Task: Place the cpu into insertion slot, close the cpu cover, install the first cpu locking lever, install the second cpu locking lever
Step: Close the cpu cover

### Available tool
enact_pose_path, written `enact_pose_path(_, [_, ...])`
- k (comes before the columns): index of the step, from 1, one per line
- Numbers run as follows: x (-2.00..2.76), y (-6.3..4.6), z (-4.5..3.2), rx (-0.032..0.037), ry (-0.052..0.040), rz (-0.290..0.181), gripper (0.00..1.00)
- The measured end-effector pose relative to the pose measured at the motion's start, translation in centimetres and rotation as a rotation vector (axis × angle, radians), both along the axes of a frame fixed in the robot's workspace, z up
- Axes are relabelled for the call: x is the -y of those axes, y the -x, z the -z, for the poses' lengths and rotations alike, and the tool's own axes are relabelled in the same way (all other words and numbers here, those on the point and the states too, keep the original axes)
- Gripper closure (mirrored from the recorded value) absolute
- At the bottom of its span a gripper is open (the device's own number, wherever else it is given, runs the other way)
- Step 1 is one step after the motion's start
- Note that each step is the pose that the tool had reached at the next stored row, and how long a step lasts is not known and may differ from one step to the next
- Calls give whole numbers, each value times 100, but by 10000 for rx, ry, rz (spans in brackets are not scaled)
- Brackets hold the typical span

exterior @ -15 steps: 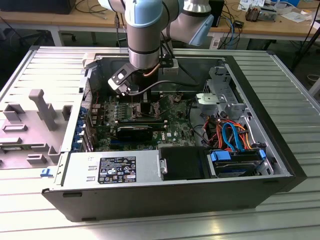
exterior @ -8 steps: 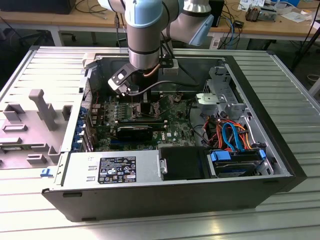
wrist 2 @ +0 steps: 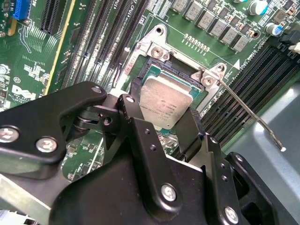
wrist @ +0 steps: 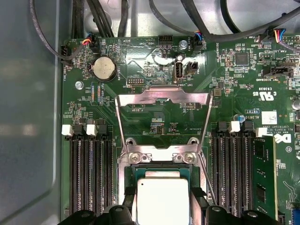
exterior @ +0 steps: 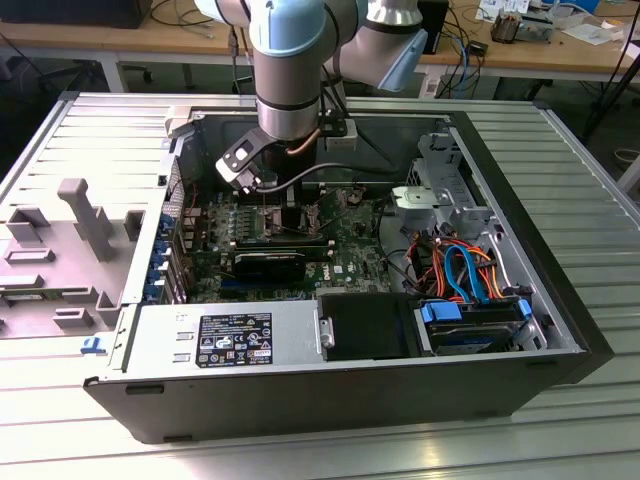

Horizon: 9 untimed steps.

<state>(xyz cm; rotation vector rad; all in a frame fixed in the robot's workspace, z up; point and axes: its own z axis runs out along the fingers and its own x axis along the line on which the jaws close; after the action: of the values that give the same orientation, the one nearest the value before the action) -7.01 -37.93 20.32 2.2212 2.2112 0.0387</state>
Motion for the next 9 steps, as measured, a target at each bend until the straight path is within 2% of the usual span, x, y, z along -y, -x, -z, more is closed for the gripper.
enact_pose_path(9, [1,0,1,-1,1,0,45])
